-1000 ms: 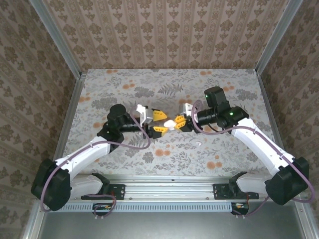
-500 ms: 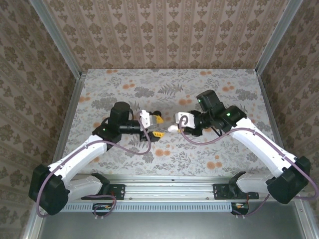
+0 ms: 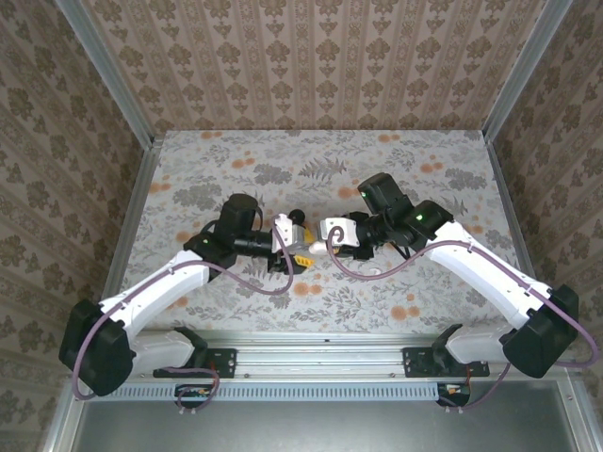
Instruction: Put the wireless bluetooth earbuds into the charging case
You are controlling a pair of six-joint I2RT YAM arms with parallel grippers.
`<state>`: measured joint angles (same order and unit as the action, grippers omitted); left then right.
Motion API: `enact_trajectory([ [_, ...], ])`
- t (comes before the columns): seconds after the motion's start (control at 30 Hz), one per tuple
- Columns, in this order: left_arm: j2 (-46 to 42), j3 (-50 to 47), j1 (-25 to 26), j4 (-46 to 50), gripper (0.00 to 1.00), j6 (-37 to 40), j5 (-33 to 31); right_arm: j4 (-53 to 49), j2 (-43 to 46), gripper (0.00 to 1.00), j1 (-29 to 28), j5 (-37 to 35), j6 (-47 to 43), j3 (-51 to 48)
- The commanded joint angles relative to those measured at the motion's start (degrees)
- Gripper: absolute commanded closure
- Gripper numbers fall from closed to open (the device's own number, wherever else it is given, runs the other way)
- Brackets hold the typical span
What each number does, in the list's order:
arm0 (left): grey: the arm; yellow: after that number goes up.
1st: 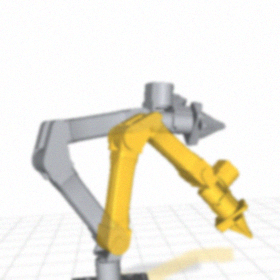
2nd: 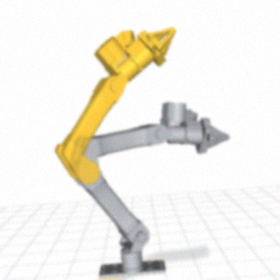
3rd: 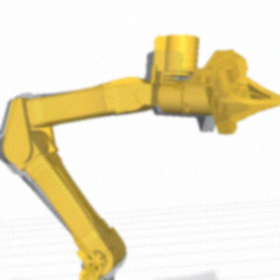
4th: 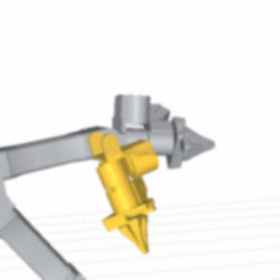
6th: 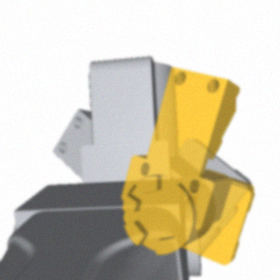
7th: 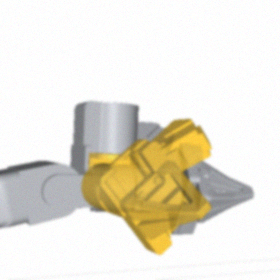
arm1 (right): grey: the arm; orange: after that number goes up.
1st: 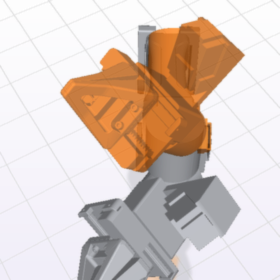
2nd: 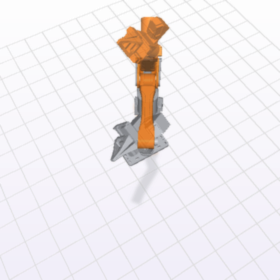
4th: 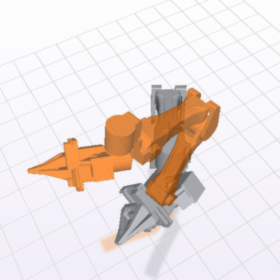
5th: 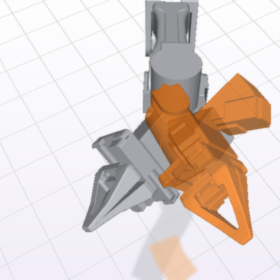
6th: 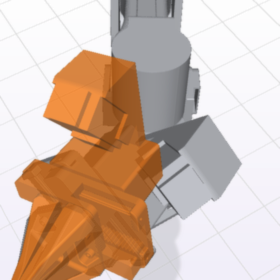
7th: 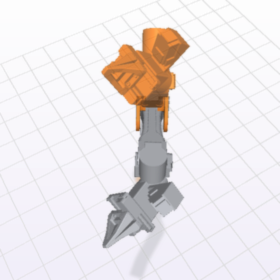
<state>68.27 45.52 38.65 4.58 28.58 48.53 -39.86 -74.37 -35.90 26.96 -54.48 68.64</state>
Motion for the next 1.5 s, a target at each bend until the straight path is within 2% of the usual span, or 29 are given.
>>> enact_trajectory([
  [0.0,0.13,1.86,0.33,-0.04,0.47,0.98,0.43,1.58,-0.37,0.88,-0.31,2.63,-0.30,1.74],
  [0.3,0.10,1.33,0.35,-2.27,0.60,-0.92,0.92,1.73,-0.38,0.88,-0.39,4.19,0.21,1.51],
  [0.67,0.11,0.79,0.47,-4.19,0.67,-2.47,1.55,2.48,-0.49,0.88,-0.64,5.12,0.21,1.37],
  [0.9,-0.15,0.80,0.52,-3.83,0.84,-2.50,1.26,3.02,-0.38,0.87,-0.75,5.48,0.50,1.41],
  [0.93,-0.26,0.74,0.50,-3.83,0.86,-2.50,1.21,3.33,-0.27,0.85,-0.75,5.38,0.73,1.20],
  [1.03,-0.66,0.43,0.38,-4.06,0.89,-2.38,1.14,6.31,0.66,0.65,-0.40,5.33,3.84,-0.47],
  [1.13,-1.00,-0.24,0.30,-5.20,0.90,-2.84,1.43,8.84,1.41,0.54,1.04,8.23,7.36,-2.33],
  [1.23,-1.18,-0.68,0.15,-6.25,0.91,-3.42,1.81,11.99,2.10,0.51,2.23,10.83,9.70,-4.09],
  [1.47,-1.47,-1.23,-0.54,-7.83,0.92,-4.69,2.69,14.39,2.50,0.51,4.16,13.39,11.62,-5.27],
])
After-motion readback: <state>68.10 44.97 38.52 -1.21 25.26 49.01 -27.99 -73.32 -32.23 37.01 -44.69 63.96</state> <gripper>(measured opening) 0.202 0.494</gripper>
